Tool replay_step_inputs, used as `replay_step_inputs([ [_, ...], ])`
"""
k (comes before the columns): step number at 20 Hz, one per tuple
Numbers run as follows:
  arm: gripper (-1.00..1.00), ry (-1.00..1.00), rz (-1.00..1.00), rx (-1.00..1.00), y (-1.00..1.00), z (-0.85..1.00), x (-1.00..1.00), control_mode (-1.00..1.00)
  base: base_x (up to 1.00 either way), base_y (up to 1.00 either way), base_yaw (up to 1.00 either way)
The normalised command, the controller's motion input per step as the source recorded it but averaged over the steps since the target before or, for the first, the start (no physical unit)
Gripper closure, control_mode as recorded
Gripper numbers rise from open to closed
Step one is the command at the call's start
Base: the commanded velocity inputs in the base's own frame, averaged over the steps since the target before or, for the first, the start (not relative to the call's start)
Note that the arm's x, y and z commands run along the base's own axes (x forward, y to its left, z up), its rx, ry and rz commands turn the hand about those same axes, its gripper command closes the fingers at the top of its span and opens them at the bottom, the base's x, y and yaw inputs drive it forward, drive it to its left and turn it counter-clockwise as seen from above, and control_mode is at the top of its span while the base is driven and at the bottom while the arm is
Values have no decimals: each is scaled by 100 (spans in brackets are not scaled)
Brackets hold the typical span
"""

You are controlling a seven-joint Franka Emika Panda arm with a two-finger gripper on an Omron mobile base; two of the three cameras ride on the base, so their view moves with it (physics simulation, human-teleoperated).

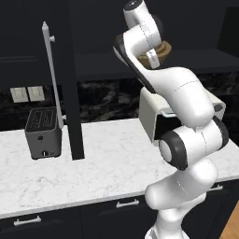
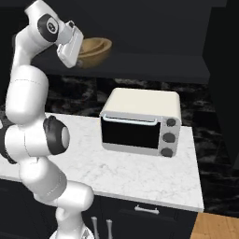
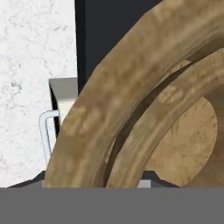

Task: Pick up the bowls on the counter and stack them on top of one another in the open cabinet. Place the smaller bowl on top of the larger bowl.

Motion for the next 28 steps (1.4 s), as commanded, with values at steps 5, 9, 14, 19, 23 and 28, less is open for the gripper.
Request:
replay_step_inputs([
  [5,-100,0,0,-4,-13,0,59,-100,0,0,0],
  [9,-100,-6,0,0,0,0,-50,-100,0,0,0],
  [14,-100,-17,-1,0,0,2,-100,-100,0,0,0],
  [19,-100,-3,-3,0,-2,-27,-100,-100,0,0,0],
  [23,-100,3,0,0,0,-94,-100,-100,0,0,0],
  [28,-100,9,0,0,-1,-100,-100,-100,0,0,0],
])
